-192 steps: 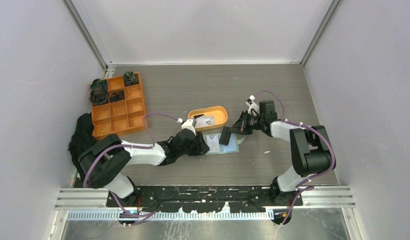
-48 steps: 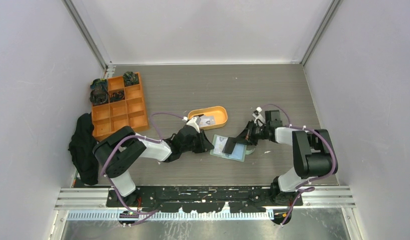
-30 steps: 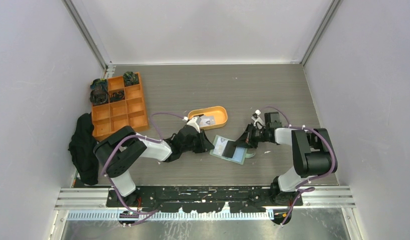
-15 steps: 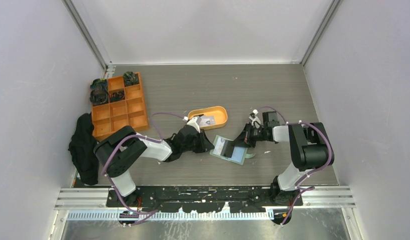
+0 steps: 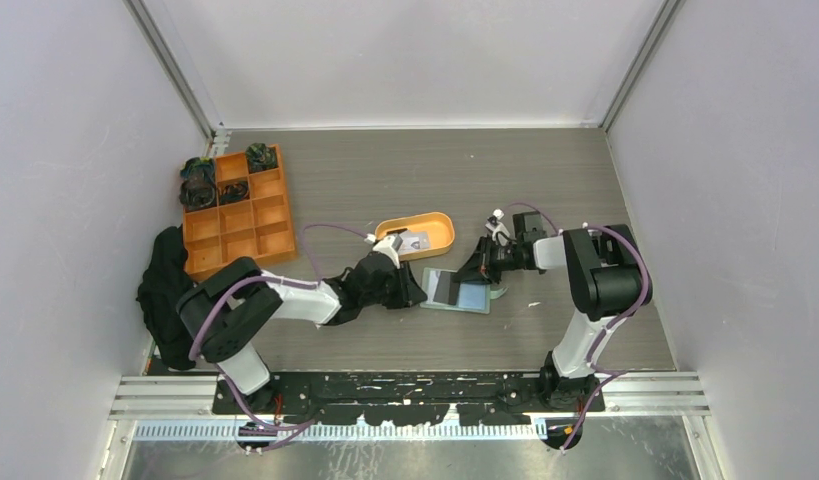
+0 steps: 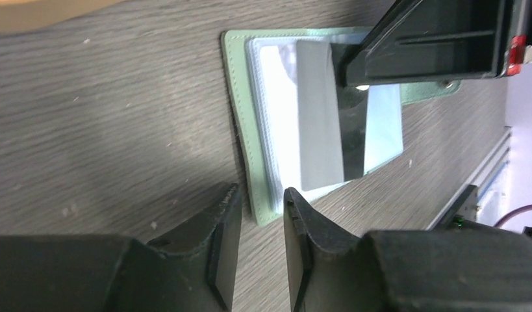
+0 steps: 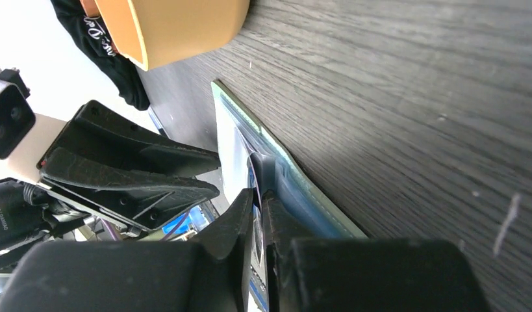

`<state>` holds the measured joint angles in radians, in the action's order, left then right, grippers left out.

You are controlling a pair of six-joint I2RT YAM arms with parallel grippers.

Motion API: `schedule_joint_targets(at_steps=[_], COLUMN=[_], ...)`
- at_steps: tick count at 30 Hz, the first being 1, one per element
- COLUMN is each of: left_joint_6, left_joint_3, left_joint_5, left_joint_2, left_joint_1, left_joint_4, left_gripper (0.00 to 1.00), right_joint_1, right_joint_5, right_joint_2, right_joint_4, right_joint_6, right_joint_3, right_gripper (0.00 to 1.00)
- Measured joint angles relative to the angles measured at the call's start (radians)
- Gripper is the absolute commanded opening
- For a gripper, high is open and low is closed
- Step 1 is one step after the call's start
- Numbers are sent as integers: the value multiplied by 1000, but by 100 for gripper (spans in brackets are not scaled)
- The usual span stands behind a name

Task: Put the credit cards into the card holder
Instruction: Insert the credit card into the card holder.

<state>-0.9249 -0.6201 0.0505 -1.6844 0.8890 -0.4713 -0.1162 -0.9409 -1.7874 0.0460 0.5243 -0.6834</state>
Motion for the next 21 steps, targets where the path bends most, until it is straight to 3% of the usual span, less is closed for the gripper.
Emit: schedule_joint_targets(at_steps=[6, 12, 16, 21], left_joint_6=[92, 169, 206, 247], left_joint_3=[41, 63, 48, -36], left_joint_5=[-95, -163, -175, -194], left_joint_2=[160, 336, 332, 219], left_joint_1=[7, 63, 143, 226], left_joint_4=[173, 230, 226, 223], left_gripper=[33, 31, 29, 25], right_joint_1=[-1, -12, -27, -34], right_joint_5=[7, 13, 18, 27], right_joint_2=[-2, -2, -2, -1], right_joint_4=[-57, -107, -148, -173], right_joint_6=[-37, -76, -108, -132], right_joint_3=[-31, -49, -72, -84], right_gripper=[20, 25, 27, 27])
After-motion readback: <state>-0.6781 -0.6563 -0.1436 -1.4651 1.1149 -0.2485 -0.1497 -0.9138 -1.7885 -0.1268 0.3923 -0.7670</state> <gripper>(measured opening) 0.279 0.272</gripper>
